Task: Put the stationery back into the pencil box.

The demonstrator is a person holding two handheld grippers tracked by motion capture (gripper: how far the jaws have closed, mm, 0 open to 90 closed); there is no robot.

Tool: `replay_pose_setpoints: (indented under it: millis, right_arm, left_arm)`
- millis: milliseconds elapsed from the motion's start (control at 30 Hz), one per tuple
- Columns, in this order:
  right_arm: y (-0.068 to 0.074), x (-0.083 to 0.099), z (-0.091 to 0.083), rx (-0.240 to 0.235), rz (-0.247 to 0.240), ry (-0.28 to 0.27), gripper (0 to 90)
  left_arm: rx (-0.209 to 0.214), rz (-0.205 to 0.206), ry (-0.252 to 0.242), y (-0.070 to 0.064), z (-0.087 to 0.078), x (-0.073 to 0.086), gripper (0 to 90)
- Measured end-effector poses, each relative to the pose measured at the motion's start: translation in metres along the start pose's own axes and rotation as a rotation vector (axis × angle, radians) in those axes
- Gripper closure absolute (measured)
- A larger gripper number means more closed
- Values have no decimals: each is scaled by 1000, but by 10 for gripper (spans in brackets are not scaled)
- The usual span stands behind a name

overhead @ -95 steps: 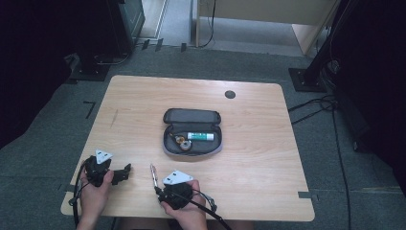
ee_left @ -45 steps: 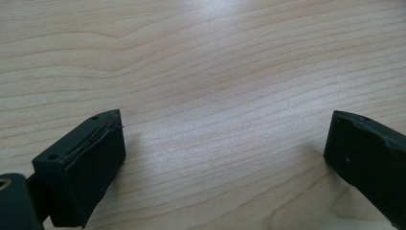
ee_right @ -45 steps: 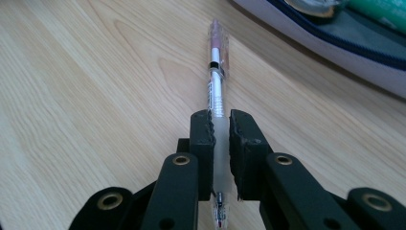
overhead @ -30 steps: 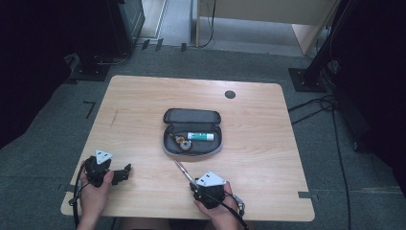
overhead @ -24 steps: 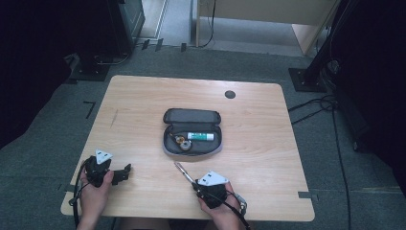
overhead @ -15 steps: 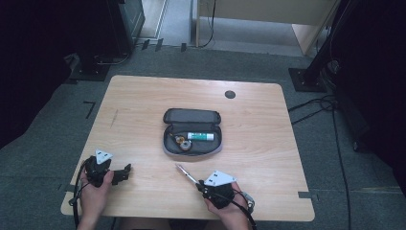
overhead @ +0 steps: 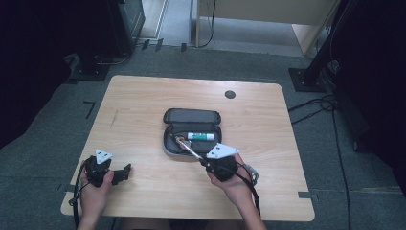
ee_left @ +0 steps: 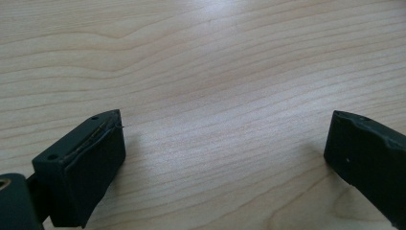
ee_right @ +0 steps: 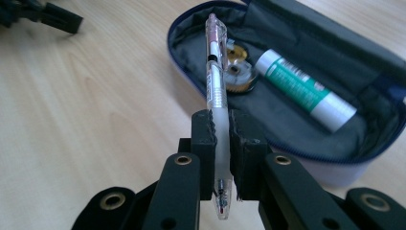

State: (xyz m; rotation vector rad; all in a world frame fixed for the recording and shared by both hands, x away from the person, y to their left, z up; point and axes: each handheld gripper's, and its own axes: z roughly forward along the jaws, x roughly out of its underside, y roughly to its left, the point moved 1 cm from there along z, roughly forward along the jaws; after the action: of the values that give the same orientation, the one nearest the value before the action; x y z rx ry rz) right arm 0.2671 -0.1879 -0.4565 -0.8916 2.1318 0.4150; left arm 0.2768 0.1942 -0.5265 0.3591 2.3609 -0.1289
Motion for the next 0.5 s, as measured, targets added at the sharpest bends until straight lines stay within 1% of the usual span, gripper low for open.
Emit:
replay_pose_setpoints:
  millis: [33,167,267,333,367,433,500]
  right_arm:
    - [-4,-4,4,1,-13,3,813]
    - [-20,-18,17,-3,-23,19,812]
    - [-29,-24,29,-11,-14,37,812]
    - [-32,-26,36,-25,-18,51,811]
    - [-32,-27,39,-24,-23,64,811]
    - [-31,-28,44,-36,-22,71,811]
    - [-30,-31,48,-34,-40,81,811]
  left_arm:
    - [0,1,0,0,0,0,6]
    - [-1,0,1,0,0,0,6]
    - [0,2,1,0,0,0,6]
    - [0,1,0,0,0,0,6]
    - [0,2,1,0,0,0,6]
    - [0,2,1,0,1,-1,6]
    - [0,2,1,0,1,-1,6]
